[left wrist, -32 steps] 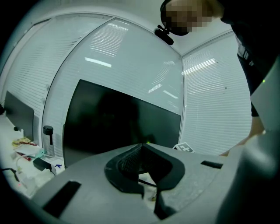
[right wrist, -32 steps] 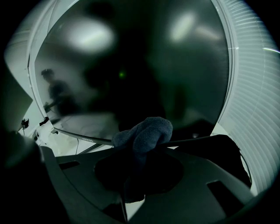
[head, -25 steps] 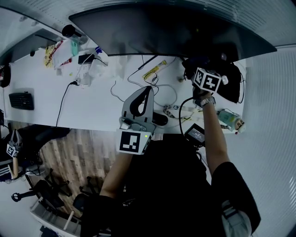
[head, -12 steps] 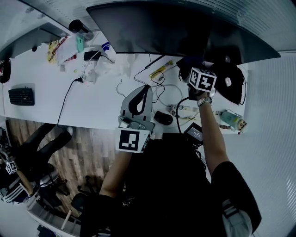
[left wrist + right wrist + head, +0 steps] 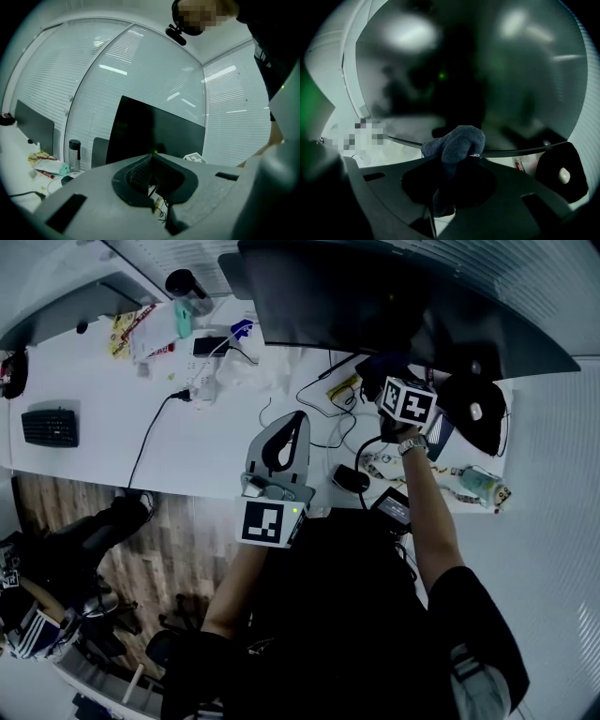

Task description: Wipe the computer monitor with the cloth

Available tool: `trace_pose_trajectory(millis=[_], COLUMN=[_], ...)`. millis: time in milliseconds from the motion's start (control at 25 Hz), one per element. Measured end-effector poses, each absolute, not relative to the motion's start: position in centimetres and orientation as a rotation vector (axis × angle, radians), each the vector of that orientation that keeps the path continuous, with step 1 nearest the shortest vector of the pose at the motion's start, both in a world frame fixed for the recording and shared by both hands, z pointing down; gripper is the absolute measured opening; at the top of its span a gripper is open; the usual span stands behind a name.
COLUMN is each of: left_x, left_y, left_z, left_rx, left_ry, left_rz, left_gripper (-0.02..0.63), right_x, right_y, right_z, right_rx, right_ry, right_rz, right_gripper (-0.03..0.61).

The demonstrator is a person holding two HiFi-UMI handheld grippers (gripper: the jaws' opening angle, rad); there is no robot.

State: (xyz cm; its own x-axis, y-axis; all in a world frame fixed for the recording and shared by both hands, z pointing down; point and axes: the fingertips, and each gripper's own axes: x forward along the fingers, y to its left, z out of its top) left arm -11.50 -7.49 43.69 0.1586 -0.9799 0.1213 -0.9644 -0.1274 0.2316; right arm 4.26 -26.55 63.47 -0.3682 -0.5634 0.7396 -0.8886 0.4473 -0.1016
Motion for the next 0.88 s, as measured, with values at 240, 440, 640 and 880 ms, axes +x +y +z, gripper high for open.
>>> trace_pose_trajectory(millis=[240,440,640,880], left_x=[-14.3,-16.3,-17.7,-18.8], left_y=[-6.7,-5.9,-5.4,-4.5], left_z=[43.8,43.7,44.1,44.9], left_rx=[2.189,2.188,2.185,2.188], left_ry=[-1.875,-1.877,-1.868,-1.840], left_rz=[-0.091,-0.102,-0.101,-0.071], left_gripper=[0.006,0.006,0.006,0.006], right_x=[0.7,-1.6,-3.9,-6.7], right_y=[-25.6,-24.9,-24.2,-23.4], right_z=[63.6,63.6,63.5,63.1], right_rx=[1.196,1.194,1.177,1.164], right_ry=[-2.078,-2.078,-2.088,-2.106], right_rz=[0.650,0.651,0.644,0.652], right_gripper=[0.066,0.066,0.066,0.066])
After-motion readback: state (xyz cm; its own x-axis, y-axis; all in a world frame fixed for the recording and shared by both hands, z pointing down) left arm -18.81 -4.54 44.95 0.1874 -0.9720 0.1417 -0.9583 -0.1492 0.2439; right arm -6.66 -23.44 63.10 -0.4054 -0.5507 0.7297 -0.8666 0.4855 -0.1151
